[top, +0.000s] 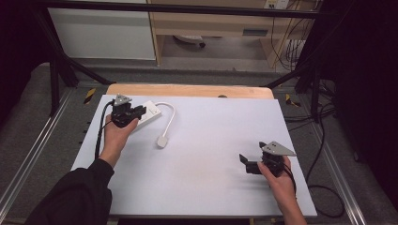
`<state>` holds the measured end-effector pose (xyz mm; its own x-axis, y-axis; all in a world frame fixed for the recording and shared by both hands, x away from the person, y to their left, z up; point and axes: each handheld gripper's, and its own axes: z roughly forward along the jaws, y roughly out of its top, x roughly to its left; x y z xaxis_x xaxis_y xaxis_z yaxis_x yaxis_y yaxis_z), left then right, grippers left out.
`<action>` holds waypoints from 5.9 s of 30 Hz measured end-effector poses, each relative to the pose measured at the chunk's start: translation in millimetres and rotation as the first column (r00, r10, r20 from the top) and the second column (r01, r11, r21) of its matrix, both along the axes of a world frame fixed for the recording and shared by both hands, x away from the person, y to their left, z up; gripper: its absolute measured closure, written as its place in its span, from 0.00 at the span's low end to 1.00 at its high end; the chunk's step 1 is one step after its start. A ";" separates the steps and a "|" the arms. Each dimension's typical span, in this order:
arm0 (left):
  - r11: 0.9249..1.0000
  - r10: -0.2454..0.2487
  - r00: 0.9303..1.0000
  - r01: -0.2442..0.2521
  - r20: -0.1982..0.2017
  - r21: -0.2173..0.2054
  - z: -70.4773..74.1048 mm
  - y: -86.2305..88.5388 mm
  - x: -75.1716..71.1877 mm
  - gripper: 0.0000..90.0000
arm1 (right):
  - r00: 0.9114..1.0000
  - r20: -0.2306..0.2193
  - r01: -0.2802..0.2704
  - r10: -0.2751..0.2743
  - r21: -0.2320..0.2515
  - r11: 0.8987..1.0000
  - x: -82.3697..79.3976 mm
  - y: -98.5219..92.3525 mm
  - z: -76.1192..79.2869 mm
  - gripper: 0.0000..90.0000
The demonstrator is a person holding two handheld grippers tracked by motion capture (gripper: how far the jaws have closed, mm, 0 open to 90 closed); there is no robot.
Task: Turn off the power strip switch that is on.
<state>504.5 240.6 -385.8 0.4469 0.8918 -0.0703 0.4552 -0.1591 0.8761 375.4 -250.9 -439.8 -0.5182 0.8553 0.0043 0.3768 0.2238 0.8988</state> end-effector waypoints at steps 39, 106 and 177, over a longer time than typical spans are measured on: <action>0.999 0.026 0.997 -0.027 -0.069 -0.017 -17.6 15.3 8.5 1.00 | 1.000 0.002 0.002 -0.002 -0.002 1.000 -0.3 -0.3 0.6 0.05; 0.996 0.082 0.988 -0.076 -0.131 0.052 -46.5 16.8 23.0 1.00 | 1.000 0.002 -0.011 0.011 -0.002 1.000 -0.5 0.8 0.4 0.05; 0.997 0.071 0.991 -0.071 -0.111 0.005 -55.0 15.2 19.9 1.00 | 1.000 -0.008 -0.023 0.023 -0.006 1.000 0.5 2.2 -0.9 0.04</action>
<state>524.4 255.8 -440.8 0.3715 0.9212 -0.1153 0.5598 -0.1232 0.8194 375.9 -248.7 -440.7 -0.5376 0.8432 0.0027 0.3783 0.2382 0.8945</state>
